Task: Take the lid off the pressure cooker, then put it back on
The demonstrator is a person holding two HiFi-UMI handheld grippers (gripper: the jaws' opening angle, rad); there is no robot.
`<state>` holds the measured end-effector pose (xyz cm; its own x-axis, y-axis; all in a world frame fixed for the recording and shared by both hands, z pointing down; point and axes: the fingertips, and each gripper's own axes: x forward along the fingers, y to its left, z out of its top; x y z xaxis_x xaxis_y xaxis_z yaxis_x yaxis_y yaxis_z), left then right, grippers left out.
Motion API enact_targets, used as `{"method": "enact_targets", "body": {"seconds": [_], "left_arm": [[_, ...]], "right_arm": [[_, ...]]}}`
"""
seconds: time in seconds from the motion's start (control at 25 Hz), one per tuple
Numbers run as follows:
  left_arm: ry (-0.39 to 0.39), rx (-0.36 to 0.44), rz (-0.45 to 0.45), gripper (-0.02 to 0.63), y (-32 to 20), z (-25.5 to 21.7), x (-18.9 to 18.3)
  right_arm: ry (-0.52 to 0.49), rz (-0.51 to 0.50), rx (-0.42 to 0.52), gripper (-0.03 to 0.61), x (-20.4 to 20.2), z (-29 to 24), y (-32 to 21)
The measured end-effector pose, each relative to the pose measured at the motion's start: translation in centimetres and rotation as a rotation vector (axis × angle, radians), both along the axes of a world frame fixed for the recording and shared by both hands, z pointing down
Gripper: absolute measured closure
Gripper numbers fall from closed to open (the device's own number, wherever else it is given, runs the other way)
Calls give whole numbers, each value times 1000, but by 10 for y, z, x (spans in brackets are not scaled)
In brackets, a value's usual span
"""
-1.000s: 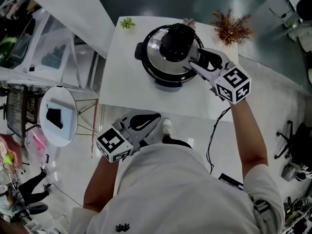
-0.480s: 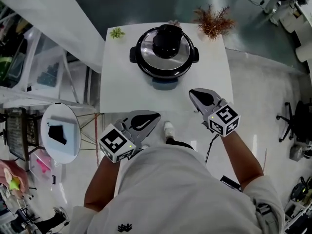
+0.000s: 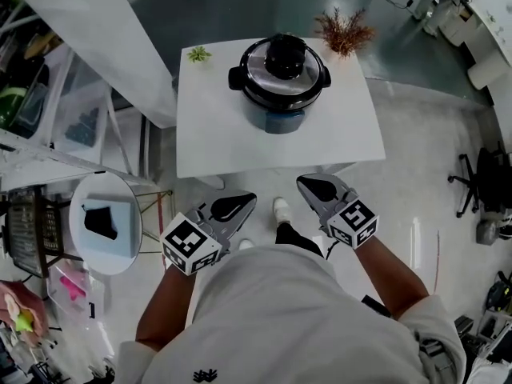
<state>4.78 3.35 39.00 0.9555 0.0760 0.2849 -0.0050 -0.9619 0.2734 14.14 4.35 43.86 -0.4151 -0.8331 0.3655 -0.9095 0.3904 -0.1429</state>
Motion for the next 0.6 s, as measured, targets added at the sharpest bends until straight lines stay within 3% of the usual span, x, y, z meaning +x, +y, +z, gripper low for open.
{"method": "enact_targets", "body": {"seconds": [0.32,0.6], "left_arm": [[1,-15,9,607,38,11,-60],[9,-25,18,607,56,9,-81]], "right_arm": [[6,20,4,565,-62,3,47],[6,17,3,566,-87,-1,67]]}}
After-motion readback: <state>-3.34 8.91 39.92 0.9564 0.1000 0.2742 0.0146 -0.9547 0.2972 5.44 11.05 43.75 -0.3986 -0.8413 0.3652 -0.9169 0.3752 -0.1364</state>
